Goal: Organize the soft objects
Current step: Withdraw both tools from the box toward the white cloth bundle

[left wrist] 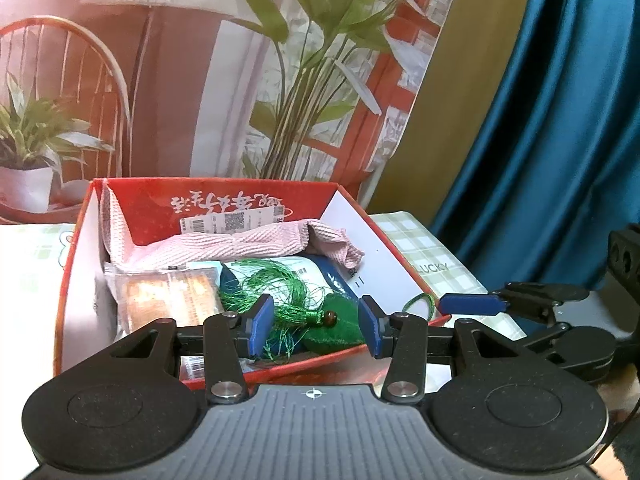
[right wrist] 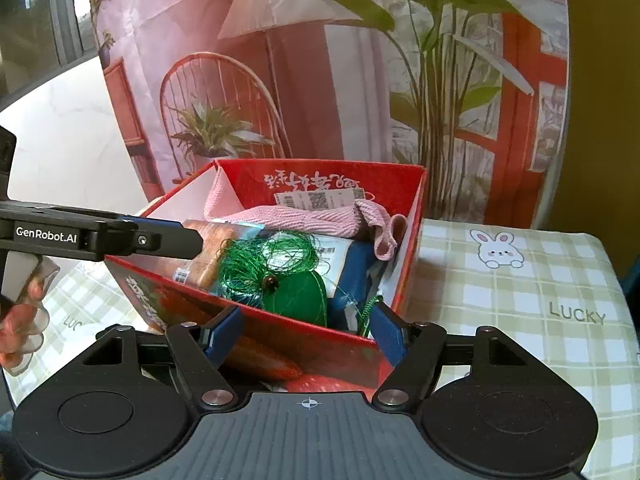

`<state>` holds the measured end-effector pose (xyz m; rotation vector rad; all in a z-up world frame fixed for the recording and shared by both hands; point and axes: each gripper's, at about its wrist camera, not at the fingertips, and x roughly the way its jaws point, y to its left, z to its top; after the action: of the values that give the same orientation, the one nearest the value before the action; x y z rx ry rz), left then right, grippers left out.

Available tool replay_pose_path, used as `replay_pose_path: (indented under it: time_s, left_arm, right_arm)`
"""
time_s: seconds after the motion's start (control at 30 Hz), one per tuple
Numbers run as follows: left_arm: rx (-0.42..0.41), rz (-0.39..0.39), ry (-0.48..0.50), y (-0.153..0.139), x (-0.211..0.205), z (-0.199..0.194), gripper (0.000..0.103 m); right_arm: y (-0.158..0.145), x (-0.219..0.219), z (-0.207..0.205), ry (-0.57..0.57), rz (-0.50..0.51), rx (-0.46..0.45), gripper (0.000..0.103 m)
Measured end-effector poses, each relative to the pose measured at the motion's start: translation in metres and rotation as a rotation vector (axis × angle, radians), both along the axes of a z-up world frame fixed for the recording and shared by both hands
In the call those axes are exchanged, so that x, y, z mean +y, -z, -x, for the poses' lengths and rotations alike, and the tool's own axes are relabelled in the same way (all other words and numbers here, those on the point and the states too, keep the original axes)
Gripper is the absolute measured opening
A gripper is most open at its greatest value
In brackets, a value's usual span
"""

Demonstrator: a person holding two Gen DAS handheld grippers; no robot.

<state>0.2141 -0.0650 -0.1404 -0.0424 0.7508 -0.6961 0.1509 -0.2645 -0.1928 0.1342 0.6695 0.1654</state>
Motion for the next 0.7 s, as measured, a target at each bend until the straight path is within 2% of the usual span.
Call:
replay_pose_path:
  time_s: [0.17, 0.33, 0.37, 0.43, 0.53, 0.6, 0.7]
  left_arm:
    - [-0.030, -0.017, -0.023, -0.006, 0.010, 0.009, 0.050]
    - [-0.093, -0.059, -0.076, -0.012, 0.024, 0.024, 0.061]
    - [-0.109, -0.071, -0.088, -0.012, 0.026, 0.029, 0.064]
    - [-0.135, -0.090, -0.112, -0.014, 0.032, 0.035, 0.073]
    - [-0.176, -0.116, -0.138, -0.015, 0.038, 0.046, 0.086]
    - [-0.208, -0.136, -0.158, -0.017, 0.042, 0.055, 0.099]
    - [-0.251, -0.155, -0.184, -0.017, 0.048, 0.066, 0.103]
  right_arm:
    - [-0.007, 0.002, 0.013, 0.023, 0.029, -0.010, 0.072]
    - [-0.010, 0.010, 0.028, 0.047, 0.048, -0.052, 0.075]
    - [-0.009, 0.013, 0.031, 0.054, 0.050, -0.065, 0.077]
    - [-0.007, 0.020, 0.038, 0.076, 0.052, -0.097, 0.091]
    - [-0.004, 0.030, 0.045, 0.105, 0.058, -0.138, 0.101]
    - [-0.002, 0.036, 0.050, 0.123, 0.052, -0.164, 0.102]
    - [0.002, 0.044, 0.057, 0.143, 0.044, -0.194, 0.102]
